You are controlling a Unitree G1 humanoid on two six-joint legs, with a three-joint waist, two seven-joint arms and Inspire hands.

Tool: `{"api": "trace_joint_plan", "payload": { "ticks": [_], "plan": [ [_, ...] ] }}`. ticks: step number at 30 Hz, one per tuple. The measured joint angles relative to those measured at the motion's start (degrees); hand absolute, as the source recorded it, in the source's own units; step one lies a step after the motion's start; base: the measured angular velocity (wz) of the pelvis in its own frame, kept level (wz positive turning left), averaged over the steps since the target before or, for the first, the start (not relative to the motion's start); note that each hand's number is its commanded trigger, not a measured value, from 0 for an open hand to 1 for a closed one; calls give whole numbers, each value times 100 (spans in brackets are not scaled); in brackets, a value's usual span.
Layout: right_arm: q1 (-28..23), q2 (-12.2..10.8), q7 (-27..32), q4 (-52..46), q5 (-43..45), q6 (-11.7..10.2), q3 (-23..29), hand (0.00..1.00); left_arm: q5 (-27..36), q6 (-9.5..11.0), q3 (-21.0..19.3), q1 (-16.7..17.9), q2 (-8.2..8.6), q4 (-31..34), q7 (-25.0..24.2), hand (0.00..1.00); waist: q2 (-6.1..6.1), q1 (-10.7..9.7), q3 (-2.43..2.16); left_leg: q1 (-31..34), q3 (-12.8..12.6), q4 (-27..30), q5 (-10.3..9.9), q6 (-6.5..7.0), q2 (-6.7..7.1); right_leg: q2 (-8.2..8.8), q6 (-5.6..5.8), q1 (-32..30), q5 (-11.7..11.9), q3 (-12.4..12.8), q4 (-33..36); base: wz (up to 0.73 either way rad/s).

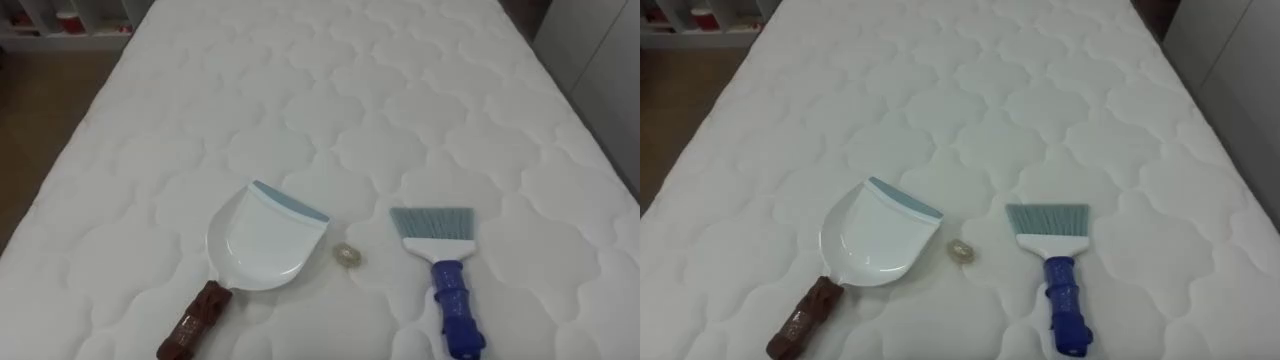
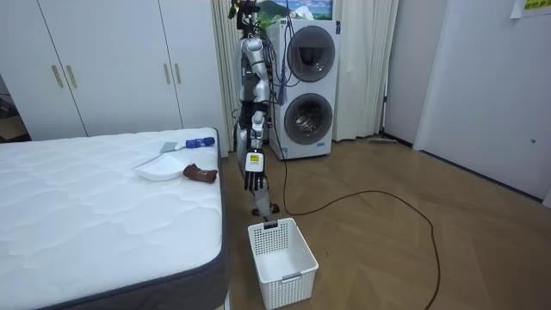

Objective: Clean bed

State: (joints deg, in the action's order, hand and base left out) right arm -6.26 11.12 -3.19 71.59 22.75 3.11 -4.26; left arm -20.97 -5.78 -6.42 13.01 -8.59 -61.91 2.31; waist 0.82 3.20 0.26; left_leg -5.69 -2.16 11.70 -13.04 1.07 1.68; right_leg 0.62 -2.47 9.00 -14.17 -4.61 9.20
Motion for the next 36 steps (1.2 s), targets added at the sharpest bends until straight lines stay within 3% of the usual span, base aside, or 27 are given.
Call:
{"api": "trace_joint_plan", "payload": {
  "ticks": [17,22,28,32,35,36],
  "plan": [
    [-2,1,375,-33,-8,-121,115,0,-1,104,-29,38,1,2,5,0,23,19,-20,2,-10,-12,0,0,2,1,0,9,0,-12,-33,0],
    [1,1,385,-55,-126,-124,111,0,3,162,-61,25,1,7,349,0,65,13,-26,1,-11,-10,0,0,1,-1,0,13,1,-14,-32,0],
    [2,-1,604,-53,-261,-317,117,0,50,430,-81,23,0,163,935,0,85,-20,-4,17,3,3,-1,0,1,-1,1,14,3,-26,-24,0],
    [27,10,686,-53,-410,-467,115,0,76,680,-195,11,2,783,1414,0,76,-3,7,25,-1,-2,0,0,2,0,2,3,2,-9,-58,0],
    [27,31,713,-60,-466,-586,114,0,79,930,-207,5,-16,1306,1712,0,62,8,-1,28,-18,-12,0,1,5,3,10,-9,8,-13,-50,0],
    [27,31,728,-75,-465,-623,115,0,46,1013,-208,-9,-32,1480,1816,0,53,1,-37,36,-6,-13,0,1,8,3,12,-11,9,-29,-52,3]
  ]
}}
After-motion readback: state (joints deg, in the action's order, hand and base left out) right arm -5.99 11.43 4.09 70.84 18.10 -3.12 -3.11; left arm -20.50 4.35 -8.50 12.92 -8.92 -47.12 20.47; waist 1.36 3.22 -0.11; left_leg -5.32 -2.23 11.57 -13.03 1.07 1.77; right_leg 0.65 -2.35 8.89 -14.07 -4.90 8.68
